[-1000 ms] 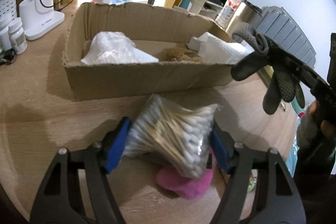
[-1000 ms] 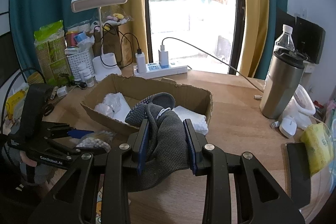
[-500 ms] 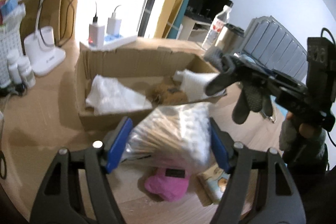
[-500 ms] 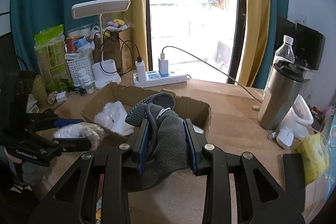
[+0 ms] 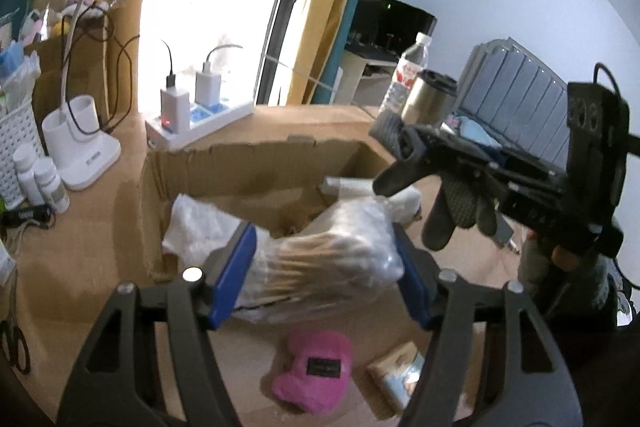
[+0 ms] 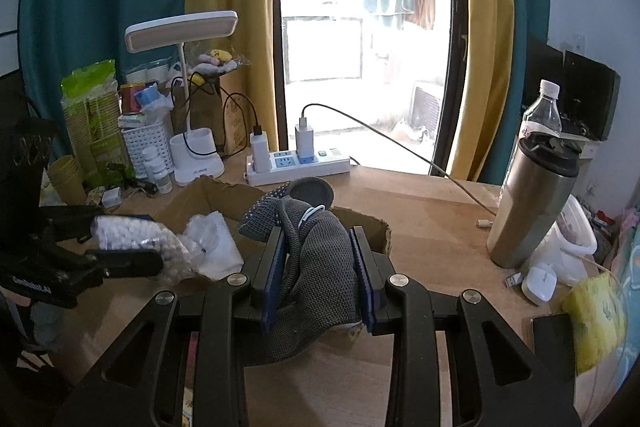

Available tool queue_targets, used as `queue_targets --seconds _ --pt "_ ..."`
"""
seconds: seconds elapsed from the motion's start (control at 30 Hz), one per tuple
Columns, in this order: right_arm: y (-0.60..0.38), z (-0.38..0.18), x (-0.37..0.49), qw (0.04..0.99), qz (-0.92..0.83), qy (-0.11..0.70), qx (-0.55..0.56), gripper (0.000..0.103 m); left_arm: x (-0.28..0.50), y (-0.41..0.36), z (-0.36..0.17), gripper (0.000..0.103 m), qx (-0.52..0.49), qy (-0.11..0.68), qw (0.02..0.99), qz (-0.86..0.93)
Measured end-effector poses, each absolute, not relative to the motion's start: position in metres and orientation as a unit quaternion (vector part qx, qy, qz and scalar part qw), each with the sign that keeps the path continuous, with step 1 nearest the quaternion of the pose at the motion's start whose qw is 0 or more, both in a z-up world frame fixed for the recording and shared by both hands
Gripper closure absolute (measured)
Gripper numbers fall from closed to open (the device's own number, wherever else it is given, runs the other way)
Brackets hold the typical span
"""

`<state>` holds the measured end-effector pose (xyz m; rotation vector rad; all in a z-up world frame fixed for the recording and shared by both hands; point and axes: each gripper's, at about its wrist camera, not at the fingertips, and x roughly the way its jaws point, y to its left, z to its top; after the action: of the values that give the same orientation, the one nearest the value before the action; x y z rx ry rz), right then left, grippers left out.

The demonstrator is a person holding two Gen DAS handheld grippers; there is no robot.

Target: Organize soft objects

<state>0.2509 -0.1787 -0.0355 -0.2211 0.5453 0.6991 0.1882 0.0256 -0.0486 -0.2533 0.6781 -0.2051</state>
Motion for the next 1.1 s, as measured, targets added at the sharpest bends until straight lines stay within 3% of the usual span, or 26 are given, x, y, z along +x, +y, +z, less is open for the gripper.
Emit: queue_targets --seconds 0.07,0.1,0.17,0.77,1.0,1.1 --pt "-0.178 -0.035 0.254 0.897 0.339 0.263 -0.106 0.069 0.191 0.026 -0.045 0.036 -0.123 0.326 0.932 -0.098" --pt "-0.178 -0.035 0.257 0.897 0.340 0.262 -0.105 0.069 0.194 0.026 -0.043 0.044 -0.121 0.321 0.934 -0.098" --pt "-0.177 -0.036 0.261 0.896 0.342 0.262 -0.105 0.069 0.200 0.026 -0.043 0.049 -0.114 0.320 0.936 -0.090" --pt "-0.159 -0.083 0.315 0.878 0.344 0.319 -0.096 0.069 0.240 0.042 -0.075 0.049 -0.125 0.352 0.926 -0.059" --pt "-0.144 -0.110 0.319 0.870 0.312 0.351 -0.150 0.069 0.239 0.041 -0.075 0.049 -0.126 0.351 0.926 -0.062" --pt "-0.145 -0.107 0.317 0.870 0.309 0.355 -0.148 0.064 0.236 0.041 -0.074 0.049 -0.127 0.350 0.926 -0.063"
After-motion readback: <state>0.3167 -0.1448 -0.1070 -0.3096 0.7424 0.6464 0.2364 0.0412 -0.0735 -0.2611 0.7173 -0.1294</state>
